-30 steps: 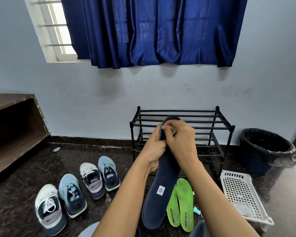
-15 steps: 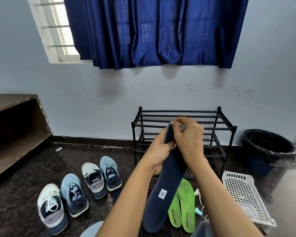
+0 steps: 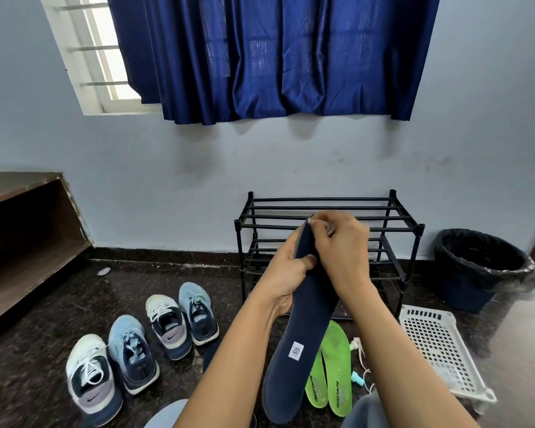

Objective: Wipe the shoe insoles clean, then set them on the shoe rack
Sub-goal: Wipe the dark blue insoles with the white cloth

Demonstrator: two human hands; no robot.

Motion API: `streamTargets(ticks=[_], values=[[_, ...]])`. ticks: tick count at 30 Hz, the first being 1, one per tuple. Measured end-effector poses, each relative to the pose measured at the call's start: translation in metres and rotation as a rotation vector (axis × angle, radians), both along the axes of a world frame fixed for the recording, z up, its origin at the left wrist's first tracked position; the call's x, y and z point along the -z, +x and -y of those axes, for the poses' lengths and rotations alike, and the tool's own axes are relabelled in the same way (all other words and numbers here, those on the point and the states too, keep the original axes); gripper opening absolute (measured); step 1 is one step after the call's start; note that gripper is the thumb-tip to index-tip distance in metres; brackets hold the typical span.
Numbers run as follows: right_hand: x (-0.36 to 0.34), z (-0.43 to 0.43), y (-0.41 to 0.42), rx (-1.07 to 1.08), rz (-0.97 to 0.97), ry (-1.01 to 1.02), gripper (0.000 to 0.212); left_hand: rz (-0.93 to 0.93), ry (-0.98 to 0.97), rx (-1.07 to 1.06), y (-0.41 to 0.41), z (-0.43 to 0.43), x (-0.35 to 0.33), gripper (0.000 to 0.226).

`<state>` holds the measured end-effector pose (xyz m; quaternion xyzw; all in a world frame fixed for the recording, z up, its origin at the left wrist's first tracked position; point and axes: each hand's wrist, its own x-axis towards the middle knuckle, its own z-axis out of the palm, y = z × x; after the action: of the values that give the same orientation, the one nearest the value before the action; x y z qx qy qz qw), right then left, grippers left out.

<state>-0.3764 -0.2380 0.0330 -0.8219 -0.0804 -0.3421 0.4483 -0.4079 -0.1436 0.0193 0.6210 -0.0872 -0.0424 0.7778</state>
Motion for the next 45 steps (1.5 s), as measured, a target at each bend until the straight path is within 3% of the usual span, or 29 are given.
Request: streamTargets(ticks=[3,9,14,20,25,32,37,45], values=[[0.003,-0.007,-0.004,-0.055,0.020,-0.031,0.012,-0.001,-0.031,-0.018,0.001,-0.002,-0.001,0.057],[-0.002,0.004,0.006,0.057,-0.025,0.037,0.016,-0.006,0.002,0.001,-0.001,0.002,0.003,0.069],[0.004,-0.008,-0.005,-0.046,0.006,-0.024,0.012,-0.001,-0.036,-0.035,0.002,-0.002,0.001,0.058],[-0.002,0.005,0.009,0.081,-0.021,0.072,0.015,-0.018,0.002,-0.004,0.000,0.002,0.005,0.068],[0.003,-0.007,-0.005,-0.033,0.009,-0.002,0.013,-0.007,-0.032,-0.025,-0.001,-0.002,-0.001,0.059],[-0.006,0.004,0.004,0.061,0.006,0.064,0.014,-0.019,0.026,0.001,-0.004,0.004,0.004,0.069],[-0.001,-0.005,-0.005,-0.040,0.004,0.004,0.014,-0.011,-0.007,-0.031,-0.002,0.003,0.001,0.065],[-0.006,0.007,-0.001,0.037,-0.054,0.075,0.015,-0.027,-0.031,0.014,-0.004,0.010,0.001,0.066]])
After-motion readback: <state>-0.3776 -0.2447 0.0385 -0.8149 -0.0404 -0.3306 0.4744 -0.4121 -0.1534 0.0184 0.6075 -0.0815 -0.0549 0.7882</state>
